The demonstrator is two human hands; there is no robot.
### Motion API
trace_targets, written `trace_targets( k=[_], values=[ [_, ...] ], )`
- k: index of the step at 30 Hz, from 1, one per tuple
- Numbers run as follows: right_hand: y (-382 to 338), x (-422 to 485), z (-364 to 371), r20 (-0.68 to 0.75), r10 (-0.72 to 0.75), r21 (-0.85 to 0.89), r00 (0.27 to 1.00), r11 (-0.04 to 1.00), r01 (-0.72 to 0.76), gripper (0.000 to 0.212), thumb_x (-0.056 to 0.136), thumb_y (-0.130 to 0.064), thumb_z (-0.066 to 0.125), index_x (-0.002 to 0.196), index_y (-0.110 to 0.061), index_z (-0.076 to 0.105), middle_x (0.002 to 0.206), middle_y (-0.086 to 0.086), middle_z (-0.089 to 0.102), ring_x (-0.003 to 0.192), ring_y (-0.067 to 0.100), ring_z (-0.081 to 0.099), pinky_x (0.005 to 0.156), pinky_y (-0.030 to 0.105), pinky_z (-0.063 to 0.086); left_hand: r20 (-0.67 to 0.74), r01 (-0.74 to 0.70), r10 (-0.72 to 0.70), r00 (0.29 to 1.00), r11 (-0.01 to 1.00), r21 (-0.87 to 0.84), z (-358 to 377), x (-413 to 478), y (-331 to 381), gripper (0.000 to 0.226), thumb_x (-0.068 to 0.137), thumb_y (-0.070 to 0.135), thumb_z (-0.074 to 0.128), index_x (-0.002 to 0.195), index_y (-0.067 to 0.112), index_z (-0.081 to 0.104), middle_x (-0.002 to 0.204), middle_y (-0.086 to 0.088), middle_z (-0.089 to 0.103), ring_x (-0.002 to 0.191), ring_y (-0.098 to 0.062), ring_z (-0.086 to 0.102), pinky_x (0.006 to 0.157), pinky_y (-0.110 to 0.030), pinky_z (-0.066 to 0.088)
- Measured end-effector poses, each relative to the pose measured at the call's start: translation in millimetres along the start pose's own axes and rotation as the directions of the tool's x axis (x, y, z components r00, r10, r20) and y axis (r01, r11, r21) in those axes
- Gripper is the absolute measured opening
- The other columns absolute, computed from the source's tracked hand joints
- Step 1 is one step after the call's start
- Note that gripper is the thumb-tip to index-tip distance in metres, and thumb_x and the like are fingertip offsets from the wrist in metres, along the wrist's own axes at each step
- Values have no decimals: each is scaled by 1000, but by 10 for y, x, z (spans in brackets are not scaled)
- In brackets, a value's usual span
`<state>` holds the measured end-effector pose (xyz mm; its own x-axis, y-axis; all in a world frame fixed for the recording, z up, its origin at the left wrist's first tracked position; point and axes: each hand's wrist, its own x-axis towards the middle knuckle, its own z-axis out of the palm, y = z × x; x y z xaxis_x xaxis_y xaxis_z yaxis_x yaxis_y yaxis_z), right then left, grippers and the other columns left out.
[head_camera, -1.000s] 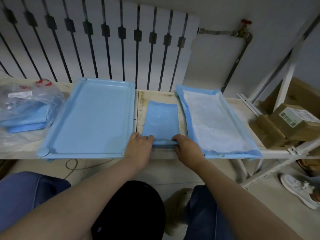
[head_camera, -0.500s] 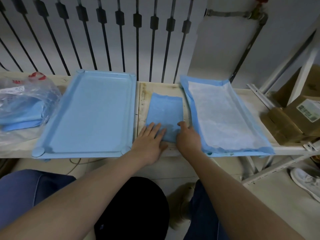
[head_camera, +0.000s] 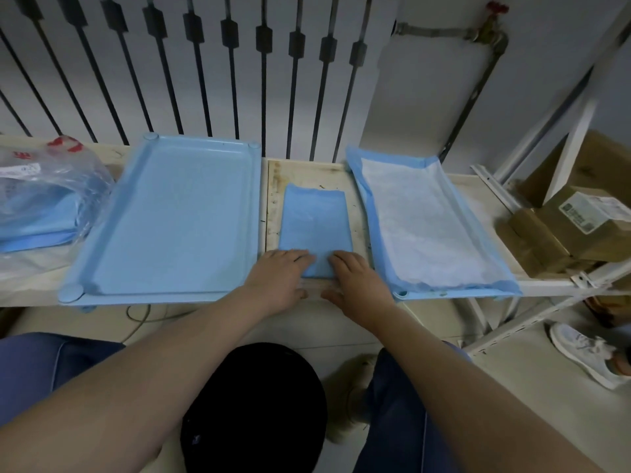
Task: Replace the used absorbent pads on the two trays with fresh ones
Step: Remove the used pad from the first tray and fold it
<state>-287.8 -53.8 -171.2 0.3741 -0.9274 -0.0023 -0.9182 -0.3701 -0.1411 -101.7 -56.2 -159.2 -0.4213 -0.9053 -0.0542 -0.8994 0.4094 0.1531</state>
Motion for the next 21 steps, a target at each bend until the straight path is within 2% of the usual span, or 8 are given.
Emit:
trace_targets(
  k=[4,7,9,11,13,16,18,21],
  values=[
    [39,-73,-60,-81,-23,15,996,1000,25,42,88,-18,59,129,-12,50,126,7,50,116,28,49,91,41,46,-160,-29,24,987,999,-29,-43,-120,5,55,85,9,52,135,31,49,133,8,54,116,-14,52,105,-24,16],
    [3,-67,-155,-129,125,211,984,973,-96,37,94,-16,51,131,-13,45,129,7,49,107,31,56,87,41,47,-225,70,-105,969,985,-160,-106,-131,-30,43,88,8,50,126,28,56,112,3,67,99,-20,59,98,-26,28],
    [-33,-15,-197,-129,254,318,959,926,-202,39,96,-19,50,133,-12,40,135,9,45,107,33,57,86,39,46,-237,123,-175,956,968,-218,-105,-90,-61,43,90,9,49,130,24,50,111,-2,66,98,-24,60,93,-27,33],
    [-68,70,-218,-107,381,408,918,859,-309,42,96,-21,51,135,-11,37,137,11,44,111,35,55,89,40,44,-197,184,-231,953,955,-231,-89,-37,-58,54,88,5,49,139,22,39,120,-6,60,103,-26,58,92,-29,35],
    [-85,174,-213,-70,464,467,883,797,-382,44,95,-22,52,135,-10,37,135,14,47,115,36,53,91,40,42,-169,254,-281,945,953,-162,-69,15,-18,66,86,5,50,146,21,26,133,-8,48,113,-29,52,96,-31,33],
    [-103,319,-185,-23,517,459,856,766,-451,40,95,-22,50,130,-9,38,129,16,51,113,36,53,85,39,42,-190,225,-214,958,974,34,-42,58,62,69,93,27,51,151,21,15,155,-6,20,141,-25,22,115,-39,14],
    [-106,388,-138,-18,529,391,849,785,-481,40,95,-23,48,130,-8,36,132,16,47,113,39,52,85,40,42,-97,119,-111,989,990,82,9,88,103,67,98,42,40,152,20,9,160,-2,5,148,-22,2,120,-42,-2],
    [-82,435,-66,-37,517,307,855,820,-482,44,96,-26,48,134,-8,35,137,17,41,115,40,51,86,42,43,112,103,-108,988,994,48,71,121,147,74,97,56,26,153,16,0,161,-4,-7,148,-22,-8,120,-39,-4]
  ],
)
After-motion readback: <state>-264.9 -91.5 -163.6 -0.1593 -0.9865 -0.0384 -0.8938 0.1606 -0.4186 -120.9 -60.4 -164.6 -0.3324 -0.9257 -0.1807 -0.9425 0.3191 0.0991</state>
